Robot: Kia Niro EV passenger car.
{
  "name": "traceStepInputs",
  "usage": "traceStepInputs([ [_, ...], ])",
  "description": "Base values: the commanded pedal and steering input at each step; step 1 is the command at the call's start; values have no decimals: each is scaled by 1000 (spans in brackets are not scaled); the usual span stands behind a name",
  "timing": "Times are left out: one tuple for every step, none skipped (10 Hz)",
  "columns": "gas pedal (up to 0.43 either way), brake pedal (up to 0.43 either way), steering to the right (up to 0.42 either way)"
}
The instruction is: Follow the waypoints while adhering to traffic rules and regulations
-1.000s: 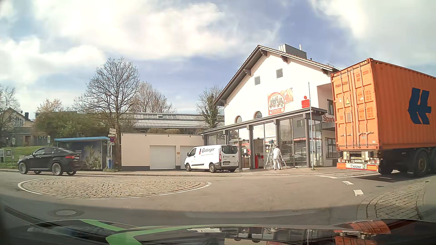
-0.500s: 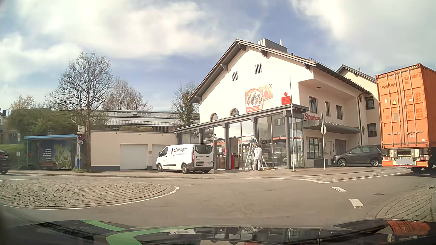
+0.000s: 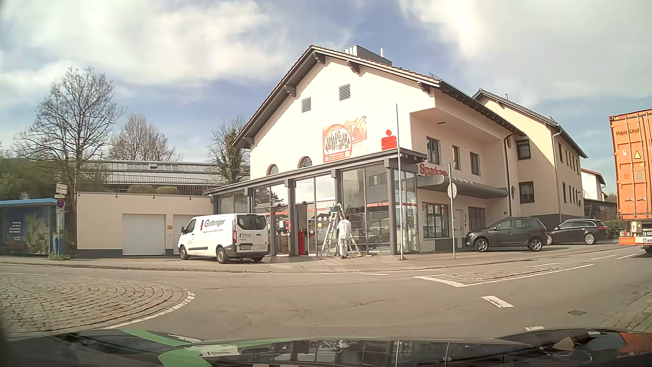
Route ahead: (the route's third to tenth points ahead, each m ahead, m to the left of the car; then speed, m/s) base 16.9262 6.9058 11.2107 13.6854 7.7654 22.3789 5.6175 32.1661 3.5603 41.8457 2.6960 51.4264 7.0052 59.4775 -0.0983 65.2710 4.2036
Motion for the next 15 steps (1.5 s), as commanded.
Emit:
traceStepInputs([
  [299, 0, 111],
  [268, 0, 74],
  [260, 0, 24],
  [228, 0, -18],
  [228, 0, -61],
  [220, 0, -94],
  [157, 0, -140],
  [150, 0, -184],
  [130, 0, -224],
  [130, 0, -253],
  [130, 0, -290],
  [130, 0, -321],
  [130, 0, -346],
  [130, 0, -370],
  [118, 0, -401],
])
